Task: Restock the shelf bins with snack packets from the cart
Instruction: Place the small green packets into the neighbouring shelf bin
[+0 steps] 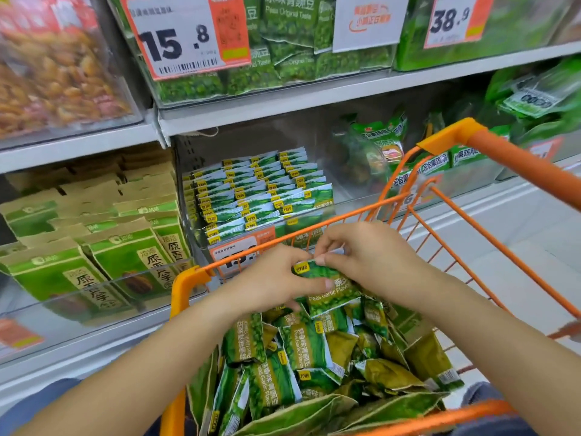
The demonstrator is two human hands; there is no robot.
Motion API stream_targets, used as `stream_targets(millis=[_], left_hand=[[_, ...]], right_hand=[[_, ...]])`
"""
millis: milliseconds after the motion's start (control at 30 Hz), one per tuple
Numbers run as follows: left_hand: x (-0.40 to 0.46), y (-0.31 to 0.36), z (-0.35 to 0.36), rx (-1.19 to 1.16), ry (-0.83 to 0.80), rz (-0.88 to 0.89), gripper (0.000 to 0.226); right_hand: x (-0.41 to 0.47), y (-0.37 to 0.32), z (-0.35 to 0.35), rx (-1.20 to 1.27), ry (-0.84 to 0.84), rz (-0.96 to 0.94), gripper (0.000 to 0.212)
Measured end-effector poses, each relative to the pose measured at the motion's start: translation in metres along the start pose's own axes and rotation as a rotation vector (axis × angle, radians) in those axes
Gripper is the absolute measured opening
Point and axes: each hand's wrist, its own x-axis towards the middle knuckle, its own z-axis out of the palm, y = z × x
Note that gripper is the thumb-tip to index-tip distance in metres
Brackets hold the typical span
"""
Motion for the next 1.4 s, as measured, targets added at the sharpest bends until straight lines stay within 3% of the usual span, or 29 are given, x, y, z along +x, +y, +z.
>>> stream_targets(millis=[100, 133, 233, 300, 467, 633, 800, 867, 933, 1033, 1133, 1200, 1300, 1400], left_hand=[[0.007, 0.013, -0.02, -0.03, 0.155, -0.03, 0.016], [0.013, 0.016, -0.029, -0.013, 0.257, -0.017, 0.013], [0.045, 0.026, -0.053, 0.063, 0.56, 0.02, 0.04], [0.077, 0.032, -0.059, 0.152, 0.62, 0.076, 0.048], [0.152, 0.039, -0.046, 0.46, 0.469, 0.039, 0.024], [0.18, 0.03, -0.036, 0.982, 0.305, -0.088, 0.029], [0.186, 0.025, -0.031, 1.109, 0.304, -0.133, 0.007], [0.187, 0.025, -0.031, 1.161, 0.312, -0.112, 0.009], [0.186, 0.023, -0.034, 1.143, 0.287, -0.08, 0.024], [0.176, 0.019, -0.045, 0.865, 0.333, -0.037, 0.052], [0.14, 0.024, -0.05, 0.642, 0.581, 0.18, 0.043], [0.097, 0.027, -0.041, 0.476, 0.658, 0.353, 0.029], [0.034, 0.019, -0.016, 0.363, 0.524, 0.341, 0.005], [0.012, -0.005, 0.014, 0.695, 0.104, 0.081, 0.013]], right_hand=[[0.011, 0.005, -0.002, -0.168, 0.247, 0.017, 0.022], [0.015, 0.011, 0.0, -0.246, 0.256, 0.033, 0.032], [0.024, 0.032, 0.011, -0.342, 0.036, 0.185, 0.056], [0.026, 0.041, 0.022, -0.415, -0.076, 0.221, 0.062], [0.026, 0.044, 0.026, -0.464, -0.085, 0.182, 0.069], [0.027, 0.046, 0.035, -0.492, -0.057, 0.169, 0.075], [0.028, 0.046, 0.036, -0.492, -0.04, 0.167, 0.076], [0.028, 0.046, 0.036, -0.483, -0.05, 0.165, 0.076], [0.026, 0.046, 0.033, -0.481, -0.059, 0.161, 0.075], [0.024, 0.042, 0.027, -0.435, -0.082, 0.175, 0.074], [0.016, 0.031, 0.025, -0.444, 0.056, 0.046, 0.069], [0.009, 0.021, 0.026, -0.469, 0.243, -0.103, 0.045], [-0.003, 0.007, 0.035, -0.443, 0.011, -0.157, 0.015], [-0.005, 0.012, 0.05, -0.499, -0.297, -0.083, 0.017]])
